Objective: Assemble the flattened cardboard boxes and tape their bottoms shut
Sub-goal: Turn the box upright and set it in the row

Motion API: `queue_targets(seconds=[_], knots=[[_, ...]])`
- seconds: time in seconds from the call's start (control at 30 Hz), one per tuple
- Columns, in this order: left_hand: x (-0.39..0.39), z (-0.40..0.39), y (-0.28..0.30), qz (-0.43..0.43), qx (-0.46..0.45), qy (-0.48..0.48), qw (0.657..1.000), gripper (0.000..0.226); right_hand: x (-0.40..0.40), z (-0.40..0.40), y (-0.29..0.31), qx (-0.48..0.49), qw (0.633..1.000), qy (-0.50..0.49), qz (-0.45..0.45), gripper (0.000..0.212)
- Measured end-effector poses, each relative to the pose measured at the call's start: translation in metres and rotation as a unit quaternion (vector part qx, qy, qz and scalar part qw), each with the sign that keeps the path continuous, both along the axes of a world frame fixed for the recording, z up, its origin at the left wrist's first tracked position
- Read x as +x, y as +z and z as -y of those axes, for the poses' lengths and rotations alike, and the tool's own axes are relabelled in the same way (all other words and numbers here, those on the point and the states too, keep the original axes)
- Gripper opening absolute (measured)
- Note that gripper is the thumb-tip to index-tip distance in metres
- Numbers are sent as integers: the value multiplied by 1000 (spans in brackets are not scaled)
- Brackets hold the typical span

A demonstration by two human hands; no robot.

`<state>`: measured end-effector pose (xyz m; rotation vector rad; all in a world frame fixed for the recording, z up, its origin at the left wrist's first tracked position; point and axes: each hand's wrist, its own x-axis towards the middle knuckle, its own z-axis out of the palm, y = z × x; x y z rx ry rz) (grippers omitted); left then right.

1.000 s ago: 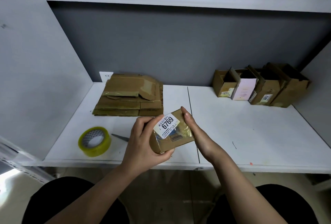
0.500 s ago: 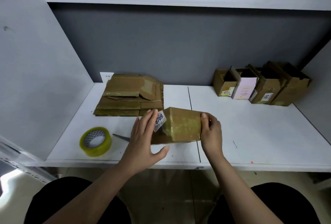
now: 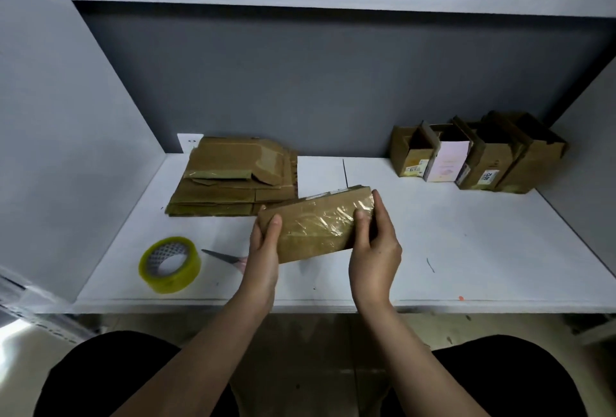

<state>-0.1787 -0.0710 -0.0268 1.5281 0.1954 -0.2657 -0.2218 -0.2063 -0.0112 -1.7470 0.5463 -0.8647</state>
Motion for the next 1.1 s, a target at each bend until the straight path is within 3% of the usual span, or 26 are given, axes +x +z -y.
queue_targets(seconds=[0.27, 0.33, 0.4, 0.5, 0.63, 0.77, 0.83, 0.97, 1.1], knots=[[8, -16, 9, -64, -172, -10, 983, 29, -9, -2, -12, -7, 998, 57, 23, 47], [9, -18, 8, -76, -189, 1, 979, 31, -8, -8, -11, -45, 996, 73, -11, 52], [12, -17, 4, -63, -149, 31, 986, 40, -6, -14, -11, -81, 993, 72, -38, 57], [13, -13, -7, -47, -121, 61, 990, 39, -2, -18, -10, -58, 998, 23, 6, 49], [9, -6, -18, -109, -232, 71, 964, 35, 4, -17, -5, -130, 988, 6, 85, 37], [10, -8, -24, -166, -336, 66, 925, 36, 1, -17, -2, -177, 980, 44, 84, 37], [10, -13, -25, -151, -325, 44, 933, 37, -2, -18, -3, -187, 980, 63, 23, 50], [13, -24, -18, -16, -237, -19, 971, 46, -4, -13, -4, -115, 984, 88, -107, 73], [16, -22, -3, 20, -91, -9, 996, 49, -2, -4, -10, 23, 985, 127, -112, 53]])
